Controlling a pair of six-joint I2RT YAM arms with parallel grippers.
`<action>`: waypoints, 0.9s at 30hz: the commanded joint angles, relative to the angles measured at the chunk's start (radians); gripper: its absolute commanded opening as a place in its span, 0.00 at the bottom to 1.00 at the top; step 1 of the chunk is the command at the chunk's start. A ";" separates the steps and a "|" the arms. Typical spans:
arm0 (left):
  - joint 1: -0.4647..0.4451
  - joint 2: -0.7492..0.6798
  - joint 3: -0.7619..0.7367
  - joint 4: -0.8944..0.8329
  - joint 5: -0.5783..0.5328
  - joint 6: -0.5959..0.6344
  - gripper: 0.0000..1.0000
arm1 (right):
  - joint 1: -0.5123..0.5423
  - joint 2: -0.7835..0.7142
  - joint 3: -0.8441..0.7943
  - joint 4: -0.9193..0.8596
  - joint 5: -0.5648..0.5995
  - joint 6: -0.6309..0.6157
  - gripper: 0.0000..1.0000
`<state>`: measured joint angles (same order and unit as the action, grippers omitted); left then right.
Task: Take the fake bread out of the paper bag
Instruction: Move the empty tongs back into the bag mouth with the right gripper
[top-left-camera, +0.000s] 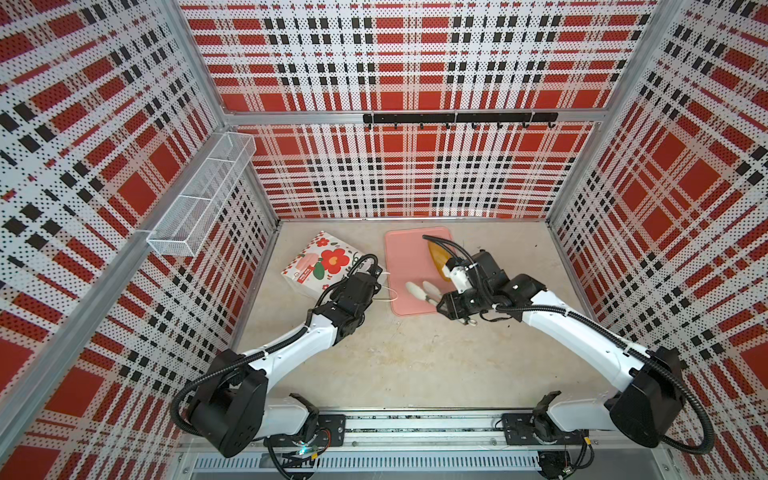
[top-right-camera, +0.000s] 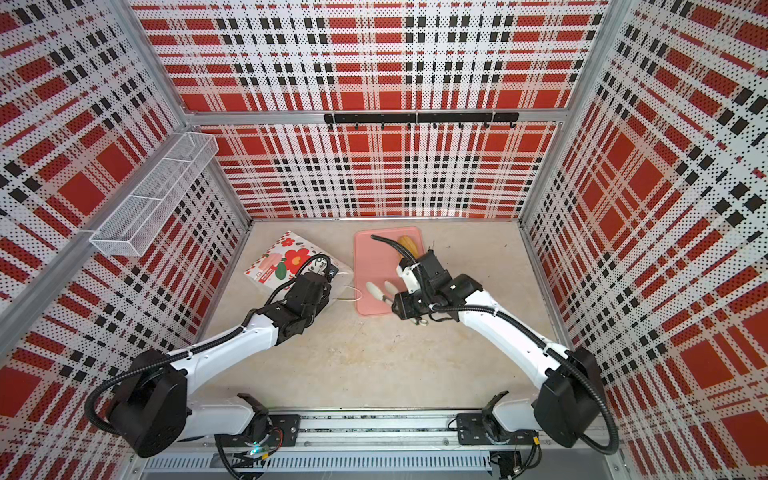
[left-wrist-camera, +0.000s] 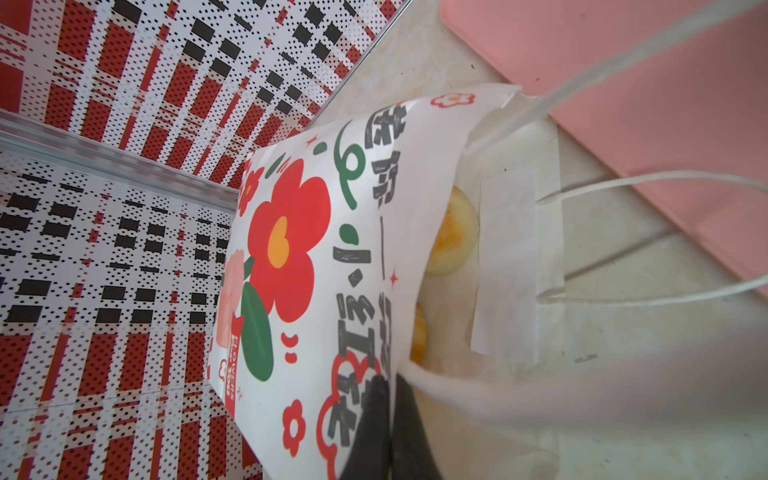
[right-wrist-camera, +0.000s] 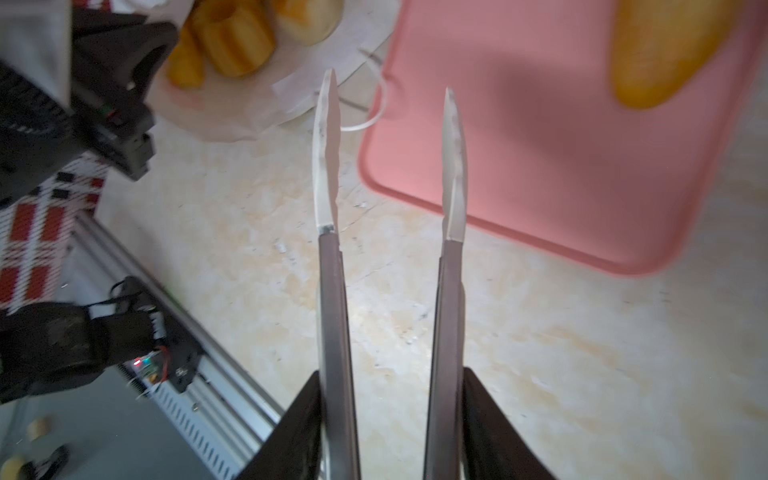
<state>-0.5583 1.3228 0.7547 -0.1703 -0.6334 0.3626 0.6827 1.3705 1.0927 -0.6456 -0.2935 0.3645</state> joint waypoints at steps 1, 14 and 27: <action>-0.014 0.001 0.023 0.000 0.017 -0.026 0.00 | 0.028 0.037 -0.050 0.330 -0.141 0.133 0.50; -0.015 -0.001 0.021 0.005 0.026 -0.032 0.00 | 0.061 0.359 0.068 0.594 -0.107 0.408 0.47; -0.020 -0.006 0.021 0.003 0.027 -0.033 0.00 | 0.066 0.572 0.299 0.522 -0.084 0.432 0.48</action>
<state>-0.5632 1.3228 0.7547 -0.1726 -0.6315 0.3515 0.7422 1.9266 1.3270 -0.1249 -0.4000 0.8005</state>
